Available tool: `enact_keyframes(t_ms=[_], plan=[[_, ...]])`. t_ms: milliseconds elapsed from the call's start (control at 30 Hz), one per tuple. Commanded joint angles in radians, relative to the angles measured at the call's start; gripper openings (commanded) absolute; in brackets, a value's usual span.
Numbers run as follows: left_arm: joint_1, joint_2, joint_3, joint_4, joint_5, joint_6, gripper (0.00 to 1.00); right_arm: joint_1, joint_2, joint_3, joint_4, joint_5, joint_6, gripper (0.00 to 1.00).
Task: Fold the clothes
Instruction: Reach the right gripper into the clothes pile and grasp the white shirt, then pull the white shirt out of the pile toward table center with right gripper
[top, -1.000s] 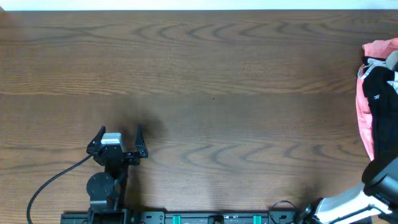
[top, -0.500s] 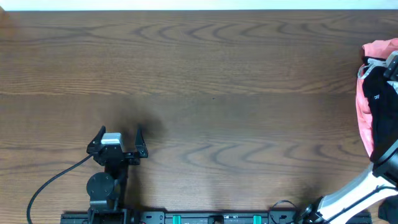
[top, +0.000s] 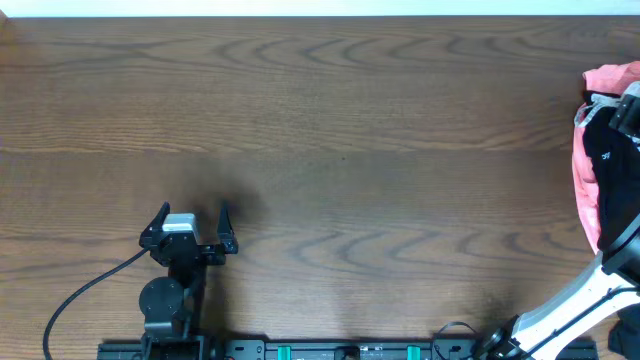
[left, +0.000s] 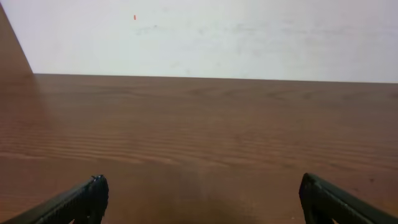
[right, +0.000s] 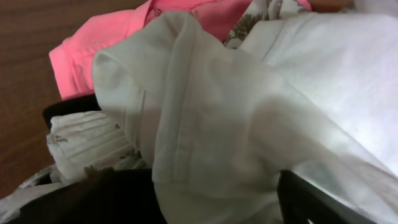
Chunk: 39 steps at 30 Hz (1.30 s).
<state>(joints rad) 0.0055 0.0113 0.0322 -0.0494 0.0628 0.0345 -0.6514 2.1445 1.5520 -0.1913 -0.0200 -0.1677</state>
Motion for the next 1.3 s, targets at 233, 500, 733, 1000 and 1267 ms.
enact_keyframes(t_ms=[233, 500, 733, 1000, 1267], plan=[[0.005, -0.001, -0.028, -0.016, -0.004, 0.014, 0.98, -0.011, 0.003, 0.011, 0.066, -0.015, 0.031, 0.8], [0.005, -0.001, -0.028, -0.016, -0.004, 0.014, 0.98, -0.011, 0.034, 0.011, 0.098, -0.015, 0.033, 0.8], [0.005, -0.001, -0.028, -0.016, -0.004, 0.014, 0.98, -0.011, 0.054, 0.011, 0.106, -0.015, 0.033, 0.73], [0.005, -0.001, -0.028, -0.016, -0.004, 0.014, 0.98, -0.011, 0.053, 0.011, 0.103, -0.015, 0.04, 0.23], [0.005, -0.001, -0.028, -0.016, -0.004, 0.014, 0.98, -0.011, -0.095, 0.011, 0.082, -0.014, 0.04, 0.01]])
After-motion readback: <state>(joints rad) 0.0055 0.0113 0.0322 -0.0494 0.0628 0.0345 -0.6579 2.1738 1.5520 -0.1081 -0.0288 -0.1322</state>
